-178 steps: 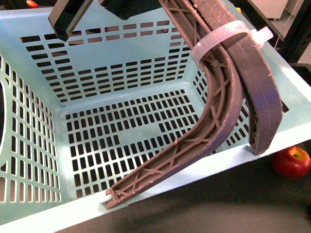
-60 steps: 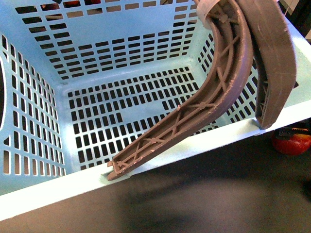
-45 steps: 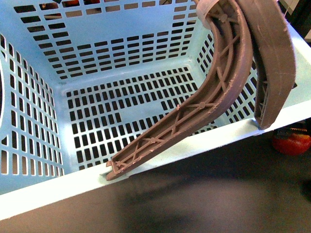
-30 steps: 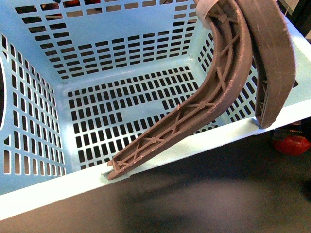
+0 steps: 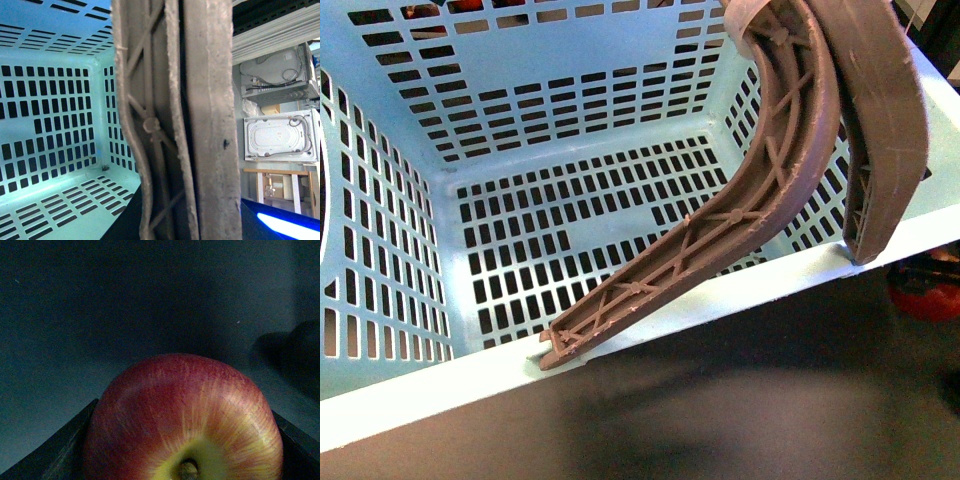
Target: Pick apple with right arm and hold basket with left
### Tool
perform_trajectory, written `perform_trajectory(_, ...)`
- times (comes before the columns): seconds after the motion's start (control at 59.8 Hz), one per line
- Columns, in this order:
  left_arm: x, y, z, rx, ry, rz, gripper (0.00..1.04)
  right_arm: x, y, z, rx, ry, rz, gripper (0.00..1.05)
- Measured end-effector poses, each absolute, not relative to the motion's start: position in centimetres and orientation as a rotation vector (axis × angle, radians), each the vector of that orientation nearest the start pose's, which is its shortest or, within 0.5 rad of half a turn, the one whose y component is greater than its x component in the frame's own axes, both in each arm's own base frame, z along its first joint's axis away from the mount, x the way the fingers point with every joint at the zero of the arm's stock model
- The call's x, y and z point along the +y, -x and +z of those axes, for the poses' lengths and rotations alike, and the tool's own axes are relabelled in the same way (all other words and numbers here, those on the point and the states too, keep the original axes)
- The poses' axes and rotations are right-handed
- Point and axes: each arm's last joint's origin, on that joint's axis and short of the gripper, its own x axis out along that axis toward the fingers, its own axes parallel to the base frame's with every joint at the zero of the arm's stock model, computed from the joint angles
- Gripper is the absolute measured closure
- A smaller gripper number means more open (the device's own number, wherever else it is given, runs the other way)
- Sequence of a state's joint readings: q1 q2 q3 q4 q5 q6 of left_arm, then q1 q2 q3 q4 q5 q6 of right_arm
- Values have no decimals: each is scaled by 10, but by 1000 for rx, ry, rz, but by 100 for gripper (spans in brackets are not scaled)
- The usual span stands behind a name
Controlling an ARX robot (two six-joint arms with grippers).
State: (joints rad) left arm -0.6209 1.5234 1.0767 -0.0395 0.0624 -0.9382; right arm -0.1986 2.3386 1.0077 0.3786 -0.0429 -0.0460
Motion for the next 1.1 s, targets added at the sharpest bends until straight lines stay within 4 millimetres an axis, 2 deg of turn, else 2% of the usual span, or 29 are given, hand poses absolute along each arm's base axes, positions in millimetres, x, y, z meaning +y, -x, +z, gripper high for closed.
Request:
perform_trajectory(0.084, -199, -275, 270, 746, 748, -391, 89, -76, -363, 16, 887, -72, -107, 25)
perform_trajectory(0.268, -199, -275, 270, 746, 747, -391, 89, -79, -345, 89, 720, -67, -65, 25)
perform_trajectory(0.402, -199, -275, 270, 746, 748, -391, 89, -70, -328, 147, 591, -68, -4, 25)
perform_trajectory(0.452, -199, -275, 270, 746, 748, -391, 89, -66, -323, 163, 556, -70, 15, 25)
perform_trajectory(0.519, -199, -275, 270, 746, 748, -391, 89, -54, -313, 193, 487, -79, 63, 25)
perform_trajectory(0.603, -199, -275, 270, 746, 747, -391, 89, -40, -304, 221, 414, -87, 114, 25)
perform_trajectory(0.703, -199, -275, 270, 746, 748, -391, 89, -2, -287, 260, 299, -110, 235, 25)
perform_trajectory(0.753, -199, -275, 270, 746, 747, -391, 89, 20, -282, 268, 280, -123, 304, 25)
perform_trajectory(0.837, -199, -275, 270, 746, 747, -391, 89, 48, -276, 267, 292, -136, 383, 25)
perform_trajectory(0.954, -199, -275, 270, 745, 748, -391, 89, 69, -272, 255, 325, -139, 436, 25)
perform_trajectory(1.105, -199, -275, 270, 746, 747, -391, 89, 86, -273, 240, 374, -131, 457, 25)
